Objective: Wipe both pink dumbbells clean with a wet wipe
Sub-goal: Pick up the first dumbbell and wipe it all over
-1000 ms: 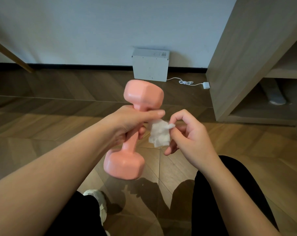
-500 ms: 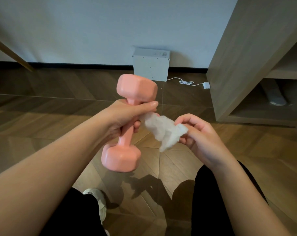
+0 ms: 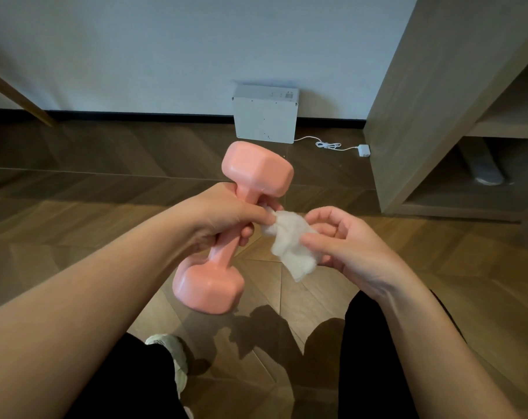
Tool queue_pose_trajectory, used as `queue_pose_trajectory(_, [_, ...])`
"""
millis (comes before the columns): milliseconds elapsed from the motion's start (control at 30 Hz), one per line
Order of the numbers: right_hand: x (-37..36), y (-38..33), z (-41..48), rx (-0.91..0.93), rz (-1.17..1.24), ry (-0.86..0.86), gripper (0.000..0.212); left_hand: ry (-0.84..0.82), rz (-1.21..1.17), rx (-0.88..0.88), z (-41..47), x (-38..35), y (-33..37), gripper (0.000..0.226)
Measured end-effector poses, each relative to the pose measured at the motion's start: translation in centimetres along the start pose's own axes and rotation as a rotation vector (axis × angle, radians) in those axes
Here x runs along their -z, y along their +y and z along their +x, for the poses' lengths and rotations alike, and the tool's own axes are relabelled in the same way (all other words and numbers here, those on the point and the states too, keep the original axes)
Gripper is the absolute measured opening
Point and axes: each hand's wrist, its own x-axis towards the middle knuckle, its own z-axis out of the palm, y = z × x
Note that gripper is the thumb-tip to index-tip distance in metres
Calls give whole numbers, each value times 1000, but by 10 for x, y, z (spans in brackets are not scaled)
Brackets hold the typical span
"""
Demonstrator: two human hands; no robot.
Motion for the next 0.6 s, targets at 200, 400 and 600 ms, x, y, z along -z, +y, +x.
queue_pose_trajectory(200, [13,2,2,-22,264,66,13,87,16,-9,-1,6,4,13])
queue_pose_trajectory(400, [-1,9,7,-19,-173,354,7,172,-169,-69,0,6,9,7])
queue_pose_trajectory(600, [-43,-3,0,158,-112,-16,14,64,-333,-78,3,-5,10,23])
